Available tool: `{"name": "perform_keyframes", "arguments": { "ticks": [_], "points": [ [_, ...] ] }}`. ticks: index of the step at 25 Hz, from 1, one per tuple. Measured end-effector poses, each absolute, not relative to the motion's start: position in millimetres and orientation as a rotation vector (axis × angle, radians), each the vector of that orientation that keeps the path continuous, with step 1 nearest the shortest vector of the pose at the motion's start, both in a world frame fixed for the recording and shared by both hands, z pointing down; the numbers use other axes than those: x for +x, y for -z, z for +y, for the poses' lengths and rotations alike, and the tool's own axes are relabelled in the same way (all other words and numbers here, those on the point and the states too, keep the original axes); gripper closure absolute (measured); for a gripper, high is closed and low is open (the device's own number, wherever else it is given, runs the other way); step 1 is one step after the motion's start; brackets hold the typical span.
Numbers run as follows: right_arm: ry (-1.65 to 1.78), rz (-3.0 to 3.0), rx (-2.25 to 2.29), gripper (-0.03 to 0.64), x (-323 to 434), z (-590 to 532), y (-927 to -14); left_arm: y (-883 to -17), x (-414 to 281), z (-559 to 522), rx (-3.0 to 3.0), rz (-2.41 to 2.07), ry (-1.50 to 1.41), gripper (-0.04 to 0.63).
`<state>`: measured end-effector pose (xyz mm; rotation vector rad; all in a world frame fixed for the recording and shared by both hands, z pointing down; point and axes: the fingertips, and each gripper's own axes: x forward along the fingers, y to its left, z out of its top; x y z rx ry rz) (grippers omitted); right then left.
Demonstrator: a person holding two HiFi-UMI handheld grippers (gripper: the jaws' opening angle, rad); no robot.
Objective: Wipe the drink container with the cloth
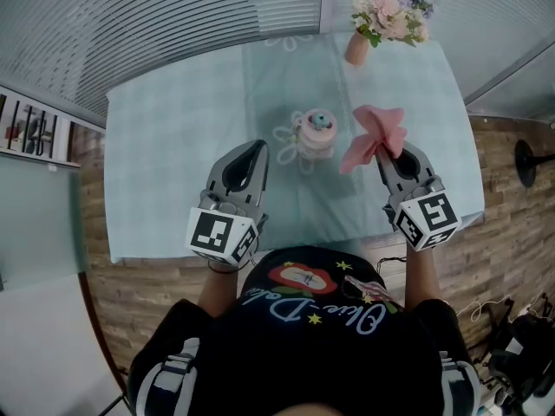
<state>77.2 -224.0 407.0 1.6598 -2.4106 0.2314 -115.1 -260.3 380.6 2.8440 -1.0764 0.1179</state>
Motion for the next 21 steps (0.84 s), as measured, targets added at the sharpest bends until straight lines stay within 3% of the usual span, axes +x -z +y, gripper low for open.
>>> {"name": "perform_keyframes", "arguments": {
  "ticks": [21],
  "points": [
    [-0.236,-2.457,1.706,0.603,72.3,-218.9,-402.1,-381.3,-118.7,-257.1,2.849,-1.061,-0.108,0.591]
  ]
}}
